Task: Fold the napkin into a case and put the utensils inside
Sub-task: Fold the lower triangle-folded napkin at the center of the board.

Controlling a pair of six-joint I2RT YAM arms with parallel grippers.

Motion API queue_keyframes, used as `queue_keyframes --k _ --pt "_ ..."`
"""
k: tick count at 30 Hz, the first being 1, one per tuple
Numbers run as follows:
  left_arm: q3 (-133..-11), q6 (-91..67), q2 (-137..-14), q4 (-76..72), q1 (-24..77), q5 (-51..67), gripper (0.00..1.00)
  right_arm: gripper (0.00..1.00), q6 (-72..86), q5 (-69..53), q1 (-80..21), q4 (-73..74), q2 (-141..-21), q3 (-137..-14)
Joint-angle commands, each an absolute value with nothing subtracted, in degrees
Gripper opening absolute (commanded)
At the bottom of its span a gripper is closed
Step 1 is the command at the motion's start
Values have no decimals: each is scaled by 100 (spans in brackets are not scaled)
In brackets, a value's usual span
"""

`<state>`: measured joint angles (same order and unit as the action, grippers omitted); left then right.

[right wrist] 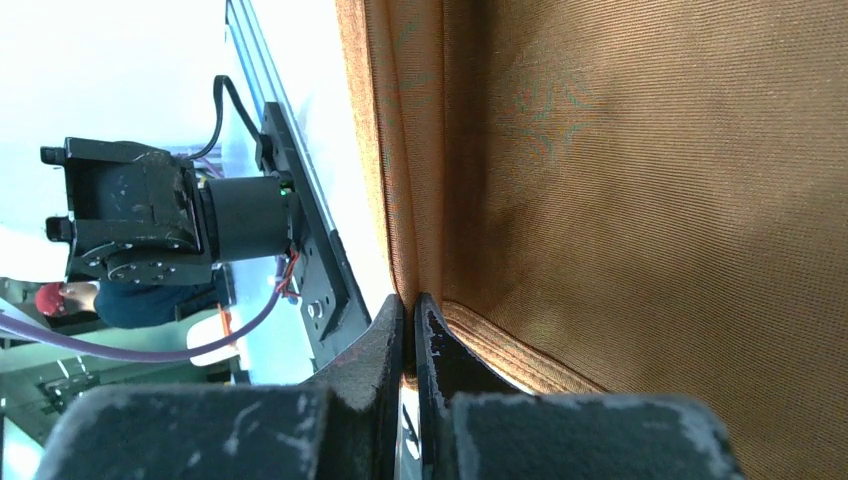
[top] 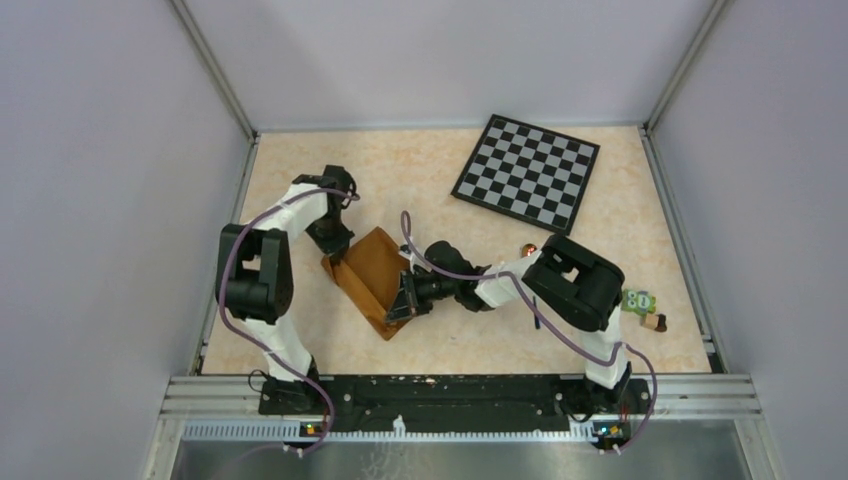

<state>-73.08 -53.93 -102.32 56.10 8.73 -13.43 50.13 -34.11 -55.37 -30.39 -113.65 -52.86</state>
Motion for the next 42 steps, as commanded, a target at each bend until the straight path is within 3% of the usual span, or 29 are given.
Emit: queue_keyframes --k 1,16,38,39,42 --pt "-7826 -5751 -10513 5683 1026 -2038 0 0 4883 -3707 -5530 -2854 -11288 -5123" --pt "-8479 -5807 -11496 5878 1327 -2212 0 0 4310 -3458 -5296 -2245 -11182 -5174" --pt "-8547 -5786 -11388 5429 1459 -2197 0 0 3906 -3142 -5125 -1732 -11045 -5341" --pt "-8563 -5769 -11450 5424 1459 -2177 0 1 3853 -3098 -5120 -1649 -11026 -5358" --pt "-8542 -5761 -11585 5432 1459 -2131 0 29 3439 -2942 -5115 -1571 -10748 -5319"
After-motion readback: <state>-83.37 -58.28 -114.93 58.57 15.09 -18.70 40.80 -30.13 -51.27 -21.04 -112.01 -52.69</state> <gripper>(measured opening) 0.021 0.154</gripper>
